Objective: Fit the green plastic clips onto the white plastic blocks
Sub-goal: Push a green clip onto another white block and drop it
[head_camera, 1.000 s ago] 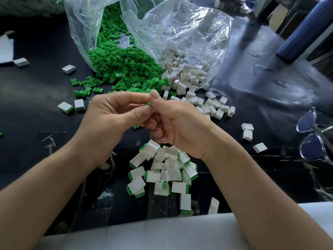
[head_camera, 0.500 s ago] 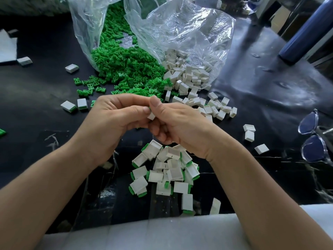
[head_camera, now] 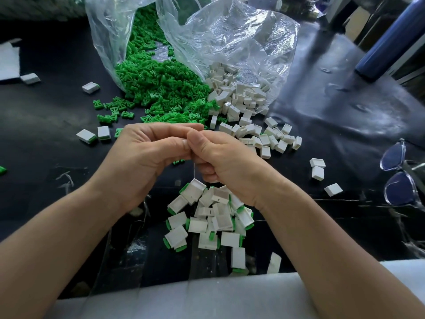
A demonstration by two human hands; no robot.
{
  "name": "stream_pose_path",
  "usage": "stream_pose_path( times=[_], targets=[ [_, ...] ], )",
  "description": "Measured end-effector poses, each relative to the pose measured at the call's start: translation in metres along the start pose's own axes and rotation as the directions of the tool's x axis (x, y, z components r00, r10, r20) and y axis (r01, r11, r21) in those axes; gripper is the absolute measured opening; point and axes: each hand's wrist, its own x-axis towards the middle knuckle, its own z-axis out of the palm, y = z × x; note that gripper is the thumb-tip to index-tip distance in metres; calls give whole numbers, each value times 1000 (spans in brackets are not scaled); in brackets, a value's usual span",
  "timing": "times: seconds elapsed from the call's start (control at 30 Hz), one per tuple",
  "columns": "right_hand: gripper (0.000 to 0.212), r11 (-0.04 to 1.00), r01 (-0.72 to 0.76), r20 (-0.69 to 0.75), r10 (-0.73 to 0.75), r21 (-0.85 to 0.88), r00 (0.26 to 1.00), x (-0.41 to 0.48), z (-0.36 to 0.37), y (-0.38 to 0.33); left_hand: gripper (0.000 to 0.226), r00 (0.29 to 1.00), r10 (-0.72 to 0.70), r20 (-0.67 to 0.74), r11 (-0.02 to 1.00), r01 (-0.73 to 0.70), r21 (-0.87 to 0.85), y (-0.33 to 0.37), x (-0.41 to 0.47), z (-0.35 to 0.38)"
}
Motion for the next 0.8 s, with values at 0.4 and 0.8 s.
stream_pose_path(
  times=[0.4, 0.8],
  targets=[
    [34, 999, 31, -16, -31, -10, 999, 0, 3, 1, 23, 1000, 1, -15, 1000, -1, -12, -2, 1, 0],
    [32, 996, 42, -38, -45, -77, 998, -1, 3, 1, 19, 1000, -9, -13, 1000, 9, -5, -2, 1, -1]
  ],
)
